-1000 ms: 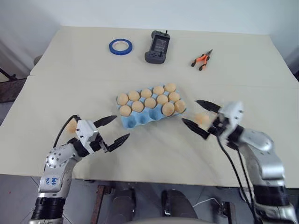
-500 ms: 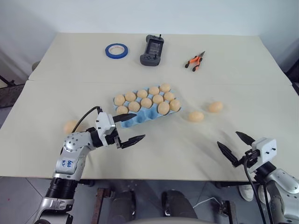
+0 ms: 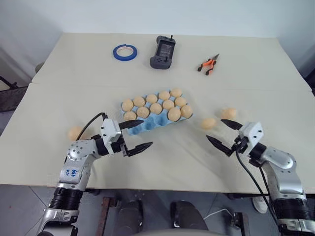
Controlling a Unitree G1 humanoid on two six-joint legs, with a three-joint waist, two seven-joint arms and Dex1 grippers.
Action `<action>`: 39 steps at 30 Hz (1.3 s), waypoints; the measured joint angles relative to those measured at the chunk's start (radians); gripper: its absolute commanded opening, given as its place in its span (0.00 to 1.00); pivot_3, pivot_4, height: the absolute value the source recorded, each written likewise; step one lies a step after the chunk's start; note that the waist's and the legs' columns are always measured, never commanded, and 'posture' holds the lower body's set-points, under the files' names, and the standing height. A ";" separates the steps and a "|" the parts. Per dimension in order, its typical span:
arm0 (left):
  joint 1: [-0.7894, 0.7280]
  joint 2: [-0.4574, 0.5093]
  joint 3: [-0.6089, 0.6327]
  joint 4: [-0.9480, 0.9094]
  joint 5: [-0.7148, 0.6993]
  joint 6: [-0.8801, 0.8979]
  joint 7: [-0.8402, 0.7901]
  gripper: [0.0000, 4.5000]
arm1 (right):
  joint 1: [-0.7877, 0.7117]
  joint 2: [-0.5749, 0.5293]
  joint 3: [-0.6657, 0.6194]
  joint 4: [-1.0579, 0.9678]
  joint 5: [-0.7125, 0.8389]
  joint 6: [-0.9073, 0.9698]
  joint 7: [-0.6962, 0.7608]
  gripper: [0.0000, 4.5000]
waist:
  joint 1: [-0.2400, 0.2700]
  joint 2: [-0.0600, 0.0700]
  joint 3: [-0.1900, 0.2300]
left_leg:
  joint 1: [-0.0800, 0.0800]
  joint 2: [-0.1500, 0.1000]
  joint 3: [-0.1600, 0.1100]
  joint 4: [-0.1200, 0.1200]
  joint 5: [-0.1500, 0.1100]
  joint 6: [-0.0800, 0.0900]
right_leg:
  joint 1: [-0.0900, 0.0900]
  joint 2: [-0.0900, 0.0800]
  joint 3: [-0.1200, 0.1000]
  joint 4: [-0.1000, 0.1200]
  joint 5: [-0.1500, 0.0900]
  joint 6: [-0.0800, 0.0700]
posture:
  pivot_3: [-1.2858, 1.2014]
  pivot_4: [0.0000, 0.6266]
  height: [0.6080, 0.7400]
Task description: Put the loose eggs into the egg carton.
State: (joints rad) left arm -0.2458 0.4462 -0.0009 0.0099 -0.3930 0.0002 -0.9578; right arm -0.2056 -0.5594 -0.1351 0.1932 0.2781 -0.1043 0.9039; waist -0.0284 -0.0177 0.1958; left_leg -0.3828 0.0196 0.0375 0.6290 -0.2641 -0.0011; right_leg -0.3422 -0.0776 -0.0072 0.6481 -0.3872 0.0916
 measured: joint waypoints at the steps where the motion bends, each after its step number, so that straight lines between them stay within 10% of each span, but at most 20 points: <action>1: 0.009 0.000 0.004 -0.001 0.000 -0.001 0.006 1.00 | -0.053 0.005 0.016 0.067 -0.015 -0.013 0.005 0.99 | -0.001 0.000 0.000 | -0.001 0.000 0.000 0.001 0.000 0.000 | -0.001 0.000 0.000 -0.001 0.000 0.001 | 0.52 0.24 1.00; 5: 0.026 -0.001 0.011 -0.008 0.000 -0.001 0.022 1.00 | -0.166 0.021 0.034 0.243 -0.046 -0.065 0.016 0.96 | -0.001 0.000 0.000 | -0.004 0.000 0.000 0.001 0.000 0.001 | -0.002 -0.001 -0.001 -0.002 0.001 0.001 | 0.52 0.24 1.00; 13: 0.063 -0.001 0.024 -0.051 -0.004 -0.001 0.038 1.00 | -0.246 0.047 0.051 0.397 -0.060 -0.148 0.053 0.43 | -0.001 0.000 0.000 | -0.004 0.000 -0.001 0.001 -0.001 0.001 | -0.001 -0.001 -0.002 -0.003 0.001 0.002 | 0.52 0.24 1.00; 34: 0.222 0.033 0.172 -0.090 -0.001 -0.031 0.139 1.00 | -0.420 0.271 0.355 -0.149 -0.079 0.347 -0.069 0.43 | 0.000 0.001 0.001 | -0.010 0.001 -0.002 -0.001 -0.001 -0.001 | -0.010 -0.002 -0.004 -0.001 0.002 0.001 | 0.52 0.24 1.00; 39: 0.226 0.025 0.171 -0.114 -0.001 -0.031 0.159 1.00 | -0.425 0.280 0.374 -0.082 -0.119 0.346 -0.094 0.76 | -0.001 0.001 0.001 | -0.022 0.000 -0.002 0.002 0.000 -0.003 | -0.020 -0.003 -0.006 0.003 0.002 0.002 | 0.52 0.24 1.00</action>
State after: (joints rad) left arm -0.0194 0.4716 0.1705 -0.1040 -0.3942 -0.0308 -0.7984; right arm -0.6302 -0.2794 0.2386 0.1111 0.1586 0.2422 0.8100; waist -0.0295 -0.0166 0.1965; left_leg -0.4045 0.0192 0.0359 0.6313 -0.2644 -0.0043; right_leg -0.3621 -0.0807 -0.0129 0.6516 -0.3847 0.0940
